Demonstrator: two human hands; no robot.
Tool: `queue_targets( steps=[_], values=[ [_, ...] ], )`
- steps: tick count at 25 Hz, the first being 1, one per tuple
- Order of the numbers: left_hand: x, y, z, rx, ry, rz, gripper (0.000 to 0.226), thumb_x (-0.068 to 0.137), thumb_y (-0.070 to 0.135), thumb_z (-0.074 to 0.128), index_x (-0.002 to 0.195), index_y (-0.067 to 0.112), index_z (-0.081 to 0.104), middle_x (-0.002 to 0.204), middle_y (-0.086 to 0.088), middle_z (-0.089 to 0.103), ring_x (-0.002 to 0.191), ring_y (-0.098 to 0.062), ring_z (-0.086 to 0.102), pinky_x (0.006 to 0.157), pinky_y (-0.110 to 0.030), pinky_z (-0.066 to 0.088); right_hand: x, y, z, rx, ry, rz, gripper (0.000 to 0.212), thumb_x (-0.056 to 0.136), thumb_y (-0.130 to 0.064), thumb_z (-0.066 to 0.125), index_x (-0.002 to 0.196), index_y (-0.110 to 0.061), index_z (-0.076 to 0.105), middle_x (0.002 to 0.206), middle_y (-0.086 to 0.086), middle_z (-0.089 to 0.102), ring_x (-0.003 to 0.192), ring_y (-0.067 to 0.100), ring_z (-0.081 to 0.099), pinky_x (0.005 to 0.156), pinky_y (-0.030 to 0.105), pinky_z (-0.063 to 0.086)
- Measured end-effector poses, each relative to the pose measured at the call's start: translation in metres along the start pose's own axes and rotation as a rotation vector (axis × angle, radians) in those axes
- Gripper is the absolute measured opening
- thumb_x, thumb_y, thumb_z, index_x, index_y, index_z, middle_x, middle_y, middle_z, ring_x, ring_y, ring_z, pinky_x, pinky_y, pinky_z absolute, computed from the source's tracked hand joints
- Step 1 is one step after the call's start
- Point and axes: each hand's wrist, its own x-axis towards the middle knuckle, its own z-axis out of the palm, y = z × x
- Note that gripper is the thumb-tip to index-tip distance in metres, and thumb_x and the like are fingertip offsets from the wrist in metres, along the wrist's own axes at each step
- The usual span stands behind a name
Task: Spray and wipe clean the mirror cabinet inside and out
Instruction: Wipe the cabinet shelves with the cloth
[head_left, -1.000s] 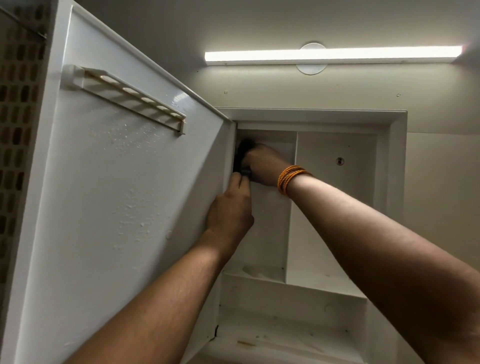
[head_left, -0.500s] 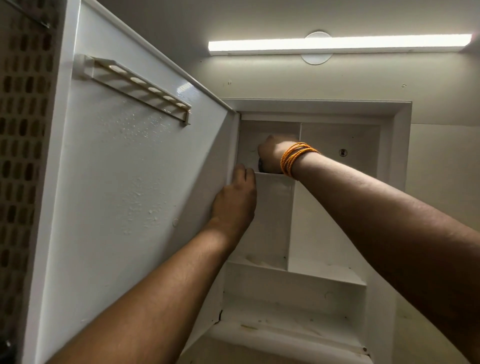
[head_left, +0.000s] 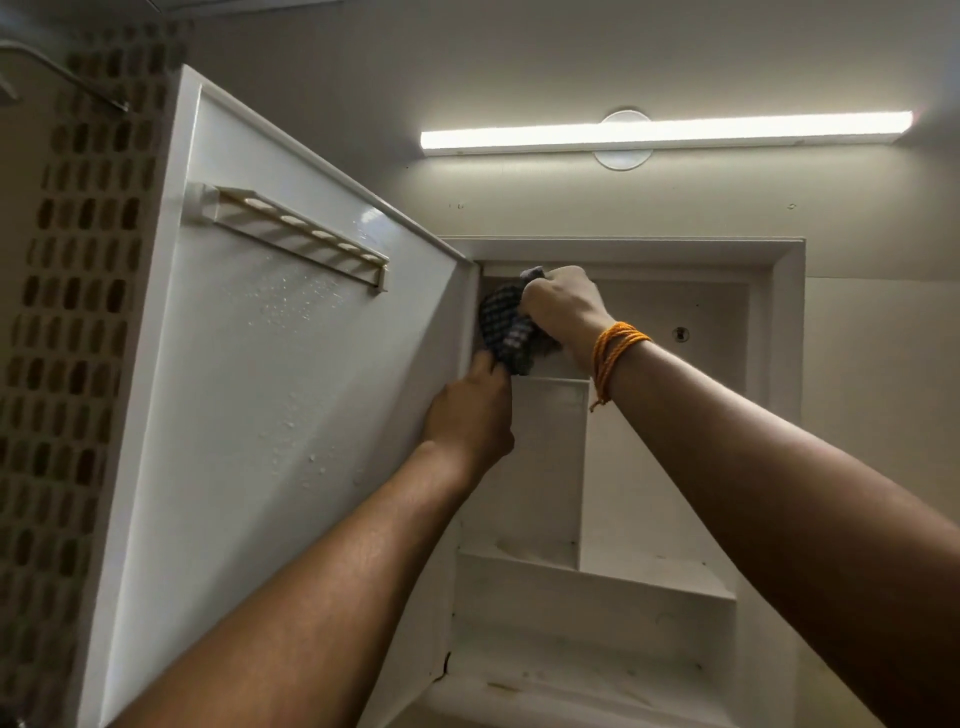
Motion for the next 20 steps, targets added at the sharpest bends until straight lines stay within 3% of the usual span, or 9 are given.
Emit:
queue_targets(
  steps=[2,4,7,8,9,11,13,16,20],
  values=[
    [0.007,-0.001,-0.011,0.045,-0.033,-0.004,0.047,0.079,0.011,0.069,0.123,0.012,0.055,0.126,-0.010,0.049,0.089,-0.037,0.062,0.067,-0.039,0.052,0.001,-0.001,-0.005,0.295,0.153,0.065,0.025,0.065,-0.017,0.060,0.082,-0.011,0.077,0.091,0.009,0.075,0.092,0.030,0.071,0.080,0.044,0.064],
    [0.013,0.000,-0.018,0.085,-0.044,0.000,0.036,0.081,0.014,0.068,0.115,0.011,0.058,0.119,-0.010,0.051,0.090,-0.035,0.063,0.069,-0.038,0.054,0.002,-0.008,-0.007,0.378,0.270,-0.037,0.018,0.068,-0.015,0.063,0.081,-0.010,0.075,0.087,0.006,0.073,0.090,0.025,0.070,0.078,0.035,0.063],
    [0.016,0.003,-0.016,0.078,-0.074,-0.011,0.034,0.085,0.015,0.067,0.118,0.012,0.058,0.117,-0.008,0.050,0.093,-0.032,0.063,0.079,-0.041,0.058,-0.008,-0.022,-0.005,-0.027,0.561,-0.663,0.020,0.086,-0.005,0.064,0.105,-0.006,0.069,0.094,0.006,0.070,0.085,0.015,0.061,0.074,0.007,0.049],
    [0.016,0.004,-0.015,0.070,-0.068,-0.015,0.034,0.085,0.014,0.067,0.118,0.012,0.058,0.116,-0.007,0.050,0.092,-0.031,0.063,0.079,-0.040,0.058,-0.006,-0.021,-0.001,-0.181,0.605,-0.893,0.025,0.086,-0.003,0.065,0.111,-0.005,0.066,0.100,0.011,0.070,0.086,0.018,0.064,0.074,0.013,0.053],
    [0.014,0.004,-0.015,0.066,-0.058,-0.017,0.033,0.086,0.013,0.067,0.118,0.012,0.058,0.116,-0.007,0.051,0.091,-0.030,0.062,0.078,-0.039,0.057,0.001,-0.018,0.005,-0.340,0.594,-1.033,0.030,0.086,-0.001,0.066,0.116,-0.004,0.065,0.106,0.015,0.069,0.089,0.025,0.068,0.071,0.026,0.060],
    [0.012,0.003,-0.016,0.085,-0.035,0.000,0.034,0.084,0.014,0.068,0.116,0.011,0.058,0.118,-0.008,0.051,0.091,-0.032,0.062,0.073,-0.038,0.055,0.019,-0.006,0.016,-0.633,0.491,-1.090,0.036,0.091,-0.005,0.056,0.125,-0.006,0.064,0.116,0.019,0.066,0.102,0.038,0.068,0.072,0.048,0.063],
    [0.010,0.003,-0.016,0.120,-0.018,0.028,0.036,0.082,0.013,0.068,0.116,0.008,0.057,0.121,-0.011,0.049,0.094,-0.037,0.063,0.074,-0.042,0.052,0.031,0.009,0.025,-0.848,0.356,-1.056,0.049,0.092,-0.013,0.038,0.134,-0.013,0.063,0.129,0.017,0.064,0.122,0.044,0.058,0.093,0.058,0.055],
    [0.010,0.005,-0.015,0.143,-0.016,0.033,0.035,0.083,0.009,0.065,0.116,0.006,0.055,0.122,-0.013,0.047,0.095,-0.041,0.063,0.070,-0.042,0.049,0.035,0.021,0.027,-0.957,0.271,-0.969,0.064,0.086,-0.020,0.026,0.139,-0.021,0.062,0.148,0.009,0.056,0.144,0.041,0.042,0.114,0.059,0.037],
    [0.009,0.005,-0.011,0.157,0.007,0.032,0.034,0.084,0.006,0.064,0.116,0.007,0.054,0.122,-0.012,0.046,0.090,-0.040,0.064,0.063,-0.039,0.043,0.043,0.029,0.004,-1.052,0.251,-1.101,0.056,0.088,-0.015,0.033,0.131,-0.019,0.068,0.146,0.009,0.058,0.144,0.042,0.041,0.112,0.059,0.041]
  ],
)
